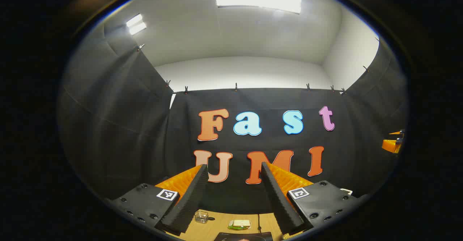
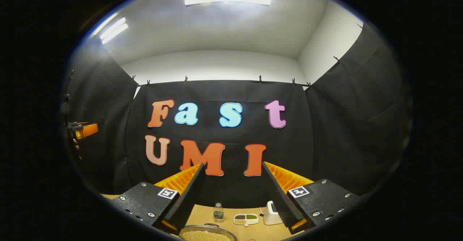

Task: First push the handle of the pot to place it horizontally, then grasp the pot with both hands and set it on the induction cooktop.

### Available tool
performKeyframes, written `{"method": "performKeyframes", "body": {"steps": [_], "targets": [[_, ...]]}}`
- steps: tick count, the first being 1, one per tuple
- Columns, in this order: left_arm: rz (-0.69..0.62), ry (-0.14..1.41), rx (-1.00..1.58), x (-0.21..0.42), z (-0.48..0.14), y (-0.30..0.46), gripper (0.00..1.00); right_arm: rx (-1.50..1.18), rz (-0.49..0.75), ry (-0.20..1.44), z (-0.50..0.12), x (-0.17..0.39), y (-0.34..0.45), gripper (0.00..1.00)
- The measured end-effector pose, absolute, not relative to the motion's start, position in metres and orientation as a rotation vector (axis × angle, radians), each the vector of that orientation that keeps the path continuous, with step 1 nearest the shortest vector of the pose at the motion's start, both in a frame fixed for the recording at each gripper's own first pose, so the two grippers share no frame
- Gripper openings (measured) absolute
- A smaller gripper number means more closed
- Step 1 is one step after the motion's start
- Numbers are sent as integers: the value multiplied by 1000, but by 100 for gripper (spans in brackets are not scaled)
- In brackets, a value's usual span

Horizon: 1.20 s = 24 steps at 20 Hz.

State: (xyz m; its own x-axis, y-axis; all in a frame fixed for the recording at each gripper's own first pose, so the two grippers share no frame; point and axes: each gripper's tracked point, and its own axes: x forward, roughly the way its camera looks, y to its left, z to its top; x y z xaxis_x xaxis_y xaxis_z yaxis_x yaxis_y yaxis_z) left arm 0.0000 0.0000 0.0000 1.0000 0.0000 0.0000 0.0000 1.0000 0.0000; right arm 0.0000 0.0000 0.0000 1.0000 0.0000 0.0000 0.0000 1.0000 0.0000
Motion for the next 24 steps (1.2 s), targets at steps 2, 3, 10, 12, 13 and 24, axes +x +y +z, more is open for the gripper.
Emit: {"method": "performKeyframes", "body": {"steps": [2, 3, 10, 12, 13, 24], "targets": [[1, -1, 1, 1, 0, 0, 95, -4, 5, 0, -1, 0, 0, 95], [-1, -3, -1, 0, 0, -1, 95, -6, 7, -1, -1, 0, 1, 95], [2, 2, 7, 0, 0, 0, 93, -13, 31, 8, -4, 3, 11, 99], [2, 1, 8, 0, 0, 0, 98, -16, 37, 12, -5, 4, 13, 99], [2, 2, 9, 0, 0, 1, 95, -15, 39, 14, -4, 3, 14, 99], [4, 25, 13, 0, -4, 1, 95, -8, 62, 66, -20, 3, 21, 95]]}}
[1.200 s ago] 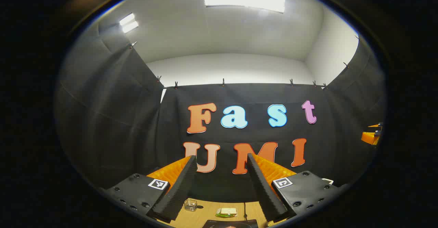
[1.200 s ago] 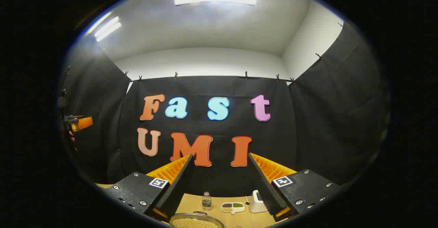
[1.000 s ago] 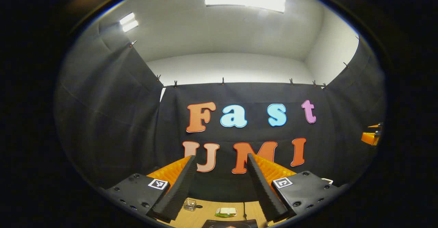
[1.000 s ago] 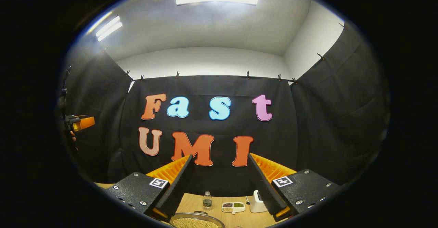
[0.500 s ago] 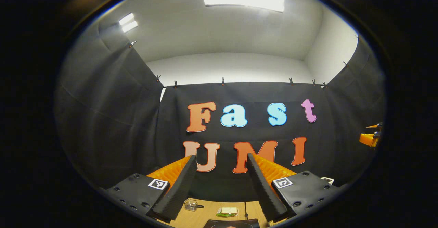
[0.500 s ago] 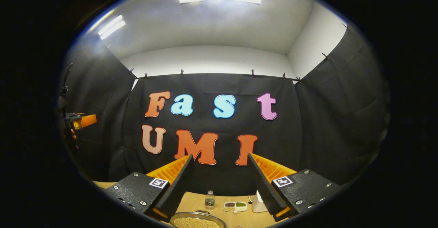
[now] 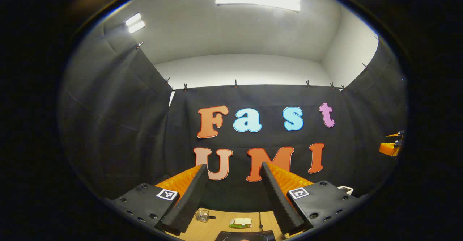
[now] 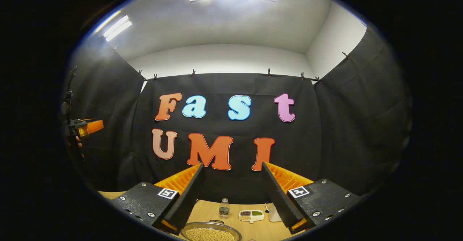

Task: First push the handle of the pot to place it horizontally, then grasp the pot with both hands and set it on the induction cooktop.

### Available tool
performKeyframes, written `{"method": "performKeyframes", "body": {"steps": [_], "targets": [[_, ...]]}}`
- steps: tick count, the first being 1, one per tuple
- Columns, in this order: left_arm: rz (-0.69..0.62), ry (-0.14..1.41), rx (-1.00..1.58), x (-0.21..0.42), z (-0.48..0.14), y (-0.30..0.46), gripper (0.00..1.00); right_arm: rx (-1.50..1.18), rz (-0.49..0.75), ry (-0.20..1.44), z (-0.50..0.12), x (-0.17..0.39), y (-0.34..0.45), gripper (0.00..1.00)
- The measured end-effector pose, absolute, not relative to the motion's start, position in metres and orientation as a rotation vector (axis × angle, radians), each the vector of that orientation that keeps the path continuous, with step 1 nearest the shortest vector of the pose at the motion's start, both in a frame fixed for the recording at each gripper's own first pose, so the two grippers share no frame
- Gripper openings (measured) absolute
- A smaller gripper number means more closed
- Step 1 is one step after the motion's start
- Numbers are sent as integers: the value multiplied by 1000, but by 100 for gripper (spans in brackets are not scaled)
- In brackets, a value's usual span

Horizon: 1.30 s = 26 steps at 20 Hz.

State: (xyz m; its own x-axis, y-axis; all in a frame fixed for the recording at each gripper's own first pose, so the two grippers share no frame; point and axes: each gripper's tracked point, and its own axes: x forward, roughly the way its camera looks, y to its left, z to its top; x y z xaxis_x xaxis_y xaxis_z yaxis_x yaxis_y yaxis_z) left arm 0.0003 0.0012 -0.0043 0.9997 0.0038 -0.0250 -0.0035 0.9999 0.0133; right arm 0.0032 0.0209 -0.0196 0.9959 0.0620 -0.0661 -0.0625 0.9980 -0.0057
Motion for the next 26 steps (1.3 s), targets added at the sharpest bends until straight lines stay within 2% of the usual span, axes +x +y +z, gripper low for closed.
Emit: {"method": "performKeyframes", "body": {"steps": [2, 3, 4, 6, 11, 12, 15, 21, 22, 23, 26], "targets": [[7, 32, 23, 0, -5, 2, 95, -10, 76, 98, -31, 4, 26, 95], [7, 36, 28, 0, -6, 2, 96, -14, 86, 122, -39, 4, 29, 99], [8, 39, 31, 0, -8, 1, 98, -17, 98, 149, -48, 5, 33, 95], [7, 45, 30, 0, -7, 2, 99, -20, 126, 210, -67, 3, 41, 96], [14, 58, 35, -7, -14, 8, 95, -16, 205, 379, -117, -2, 67, 95], [15, 63, 38, -6, -15, 9, 95, -18, 223, 416, -129, -4, 73, 99], [26, 74, 42, -5, -20, 13, 96, -5, 282, 539, -163, -15, 92, 90], [45, 88, 43, -6, -28, 26, 95, 22, 369, 771, -224, -43, 120, 67], [48, 89, 45, -6, -29, 27, 98, 31, 381, 803, -234, -48, 125, 63], [53, 90, 49, -7, -31, 29, 95, 37, 394, 841, -245, -57, 131, 60], [61, 95, 54, -8, -37, 35, 95, 45, 437, 965, -278, -74, 147, 39]]}}
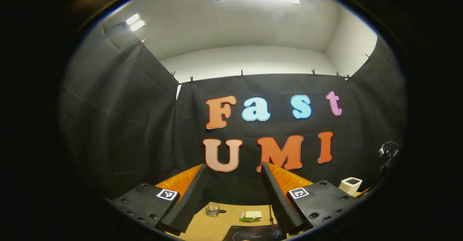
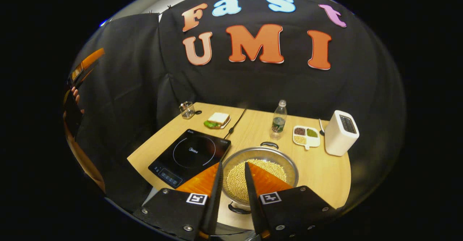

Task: First push the handle of the pot to place it horizontally, then grasp the pot with both hands and set it on the induction cooktop.

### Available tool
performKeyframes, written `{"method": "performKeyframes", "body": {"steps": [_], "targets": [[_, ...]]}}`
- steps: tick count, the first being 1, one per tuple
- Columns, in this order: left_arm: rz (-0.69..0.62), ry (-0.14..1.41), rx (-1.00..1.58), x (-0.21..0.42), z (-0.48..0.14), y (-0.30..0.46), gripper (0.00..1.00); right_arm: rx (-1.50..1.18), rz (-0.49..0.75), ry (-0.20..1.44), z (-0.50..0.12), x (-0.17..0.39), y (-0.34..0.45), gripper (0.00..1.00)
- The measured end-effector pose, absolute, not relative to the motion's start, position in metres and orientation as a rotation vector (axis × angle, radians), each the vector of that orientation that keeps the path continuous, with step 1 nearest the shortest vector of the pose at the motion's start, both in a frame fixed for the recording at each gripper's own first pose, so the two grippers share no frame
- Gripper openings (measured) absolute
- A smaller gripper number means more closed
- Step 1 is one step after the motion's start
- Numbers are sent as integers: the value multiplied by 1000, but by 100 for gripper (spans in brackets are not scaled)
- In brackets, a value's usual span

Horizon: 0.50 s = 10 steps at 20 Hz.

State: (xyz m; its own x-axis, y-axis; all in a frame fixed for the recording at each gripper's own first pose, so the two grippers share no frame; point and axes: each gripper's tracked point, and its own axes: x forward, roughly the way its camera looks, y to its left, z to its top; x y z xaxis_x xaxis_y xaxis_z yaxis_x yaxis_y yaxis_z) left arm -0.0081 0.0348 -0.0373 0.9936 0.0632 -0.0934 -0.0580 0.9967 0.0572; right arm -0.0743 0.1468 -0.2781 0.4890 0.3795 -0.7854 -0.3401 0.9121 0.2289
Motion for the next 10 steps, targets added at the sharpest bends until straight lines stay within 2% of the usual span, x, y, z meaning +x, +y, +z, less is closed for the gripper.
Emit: {"method": "performKeyframes", "body": {"steps": [2, 5, 6, 8, 9, 10], "targets": [[66, 101, 54, -7, -41, 40, 96, 55, 458, 1047, -299, -89, 155, 29], [76, 112, 52, -8, -49, 46, 95, 76, 477, 1172, -326, -112, 165, 21], [78, 116, 51, -7, -51, 48, 99, 93, 482, 1211, -334, -120, 167, 17], [85, 126, 49, -7, -56, 53, 98, 126, 482, 1287, -349, -131, 173, 10], [89, 129, 49, -6, -58, 56, 93, 136, 477, 1316, -352, -136, 174, 7], [93, 132, 51, -7, -59, 56, 95, 142, 473, 1341, -357, -139, 174, 2]]}}
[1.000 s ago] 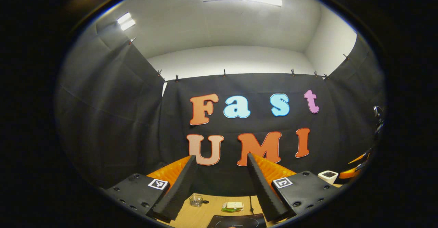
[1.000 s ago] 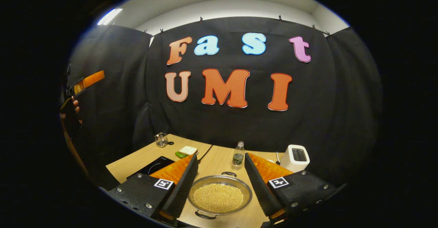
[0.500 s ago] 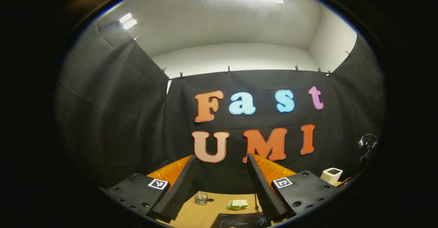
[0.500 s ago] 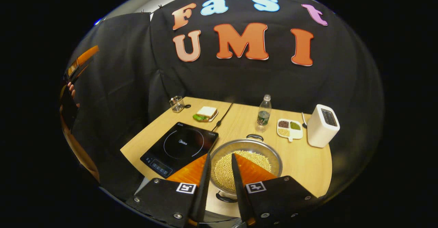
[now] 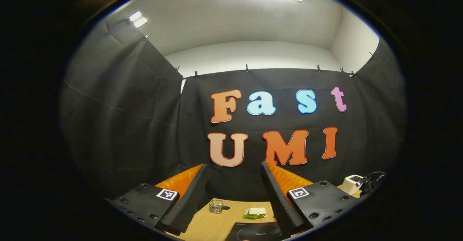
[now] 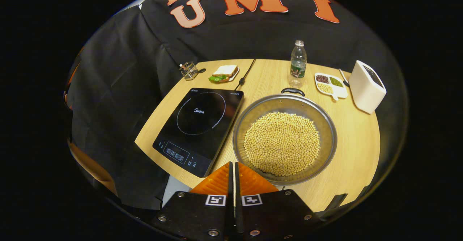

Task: First push the handle of the pot to place it horizontally, then grasp the pot with both hands and set it on the induction cooktop.

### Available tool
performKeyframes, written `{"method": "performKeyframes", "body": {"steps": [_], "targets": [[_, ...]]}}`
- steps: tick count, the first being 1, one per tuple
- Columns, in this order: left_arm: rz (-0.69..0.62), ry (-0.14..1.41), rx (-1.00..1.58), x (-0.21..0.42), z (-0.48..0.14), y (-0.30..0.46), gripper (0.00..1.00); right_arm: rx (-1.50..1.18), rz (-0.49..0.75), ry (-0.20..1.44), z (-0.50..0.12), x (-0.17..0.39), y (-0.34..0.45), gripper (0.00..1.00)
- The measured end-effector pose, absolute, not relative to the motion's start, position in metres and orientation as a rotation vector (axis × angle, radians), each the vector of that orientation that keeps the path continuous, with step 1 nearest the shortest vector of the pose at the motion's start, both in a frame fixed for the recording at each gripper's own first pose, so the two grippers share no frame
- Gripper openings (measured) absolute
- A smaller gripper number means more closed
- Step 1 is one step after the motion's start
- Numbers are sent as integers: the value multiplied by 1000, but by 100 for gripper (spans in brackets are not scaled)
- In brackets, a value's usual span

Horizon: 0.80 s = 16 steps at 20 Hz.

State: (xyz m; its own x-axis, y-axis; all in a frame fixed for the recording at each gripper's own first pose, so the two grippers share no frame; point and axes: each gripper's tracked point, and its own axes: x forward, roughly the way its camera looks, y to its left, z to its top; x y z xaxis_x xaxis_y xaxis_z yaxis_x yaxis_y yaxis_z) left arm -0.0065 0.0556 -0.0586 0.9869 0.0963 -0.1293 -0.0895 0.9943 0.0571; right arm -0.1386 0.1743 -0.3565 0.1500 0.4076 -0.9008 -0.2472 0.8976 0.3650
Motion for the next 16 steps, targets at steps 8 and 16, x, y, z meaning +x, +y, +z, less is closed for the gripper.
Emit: {"method": "performKeyframes", "body": {"steps": [8, 16], "targets": [[114, 175, 46, -3, -85, 65, 95, 137, 549, 1511, -389, -185, 197, 0], [113, 214, 60, 0, -104, 66, 99, 120, 488, 1607, -435, -194, 184, 0]]}}
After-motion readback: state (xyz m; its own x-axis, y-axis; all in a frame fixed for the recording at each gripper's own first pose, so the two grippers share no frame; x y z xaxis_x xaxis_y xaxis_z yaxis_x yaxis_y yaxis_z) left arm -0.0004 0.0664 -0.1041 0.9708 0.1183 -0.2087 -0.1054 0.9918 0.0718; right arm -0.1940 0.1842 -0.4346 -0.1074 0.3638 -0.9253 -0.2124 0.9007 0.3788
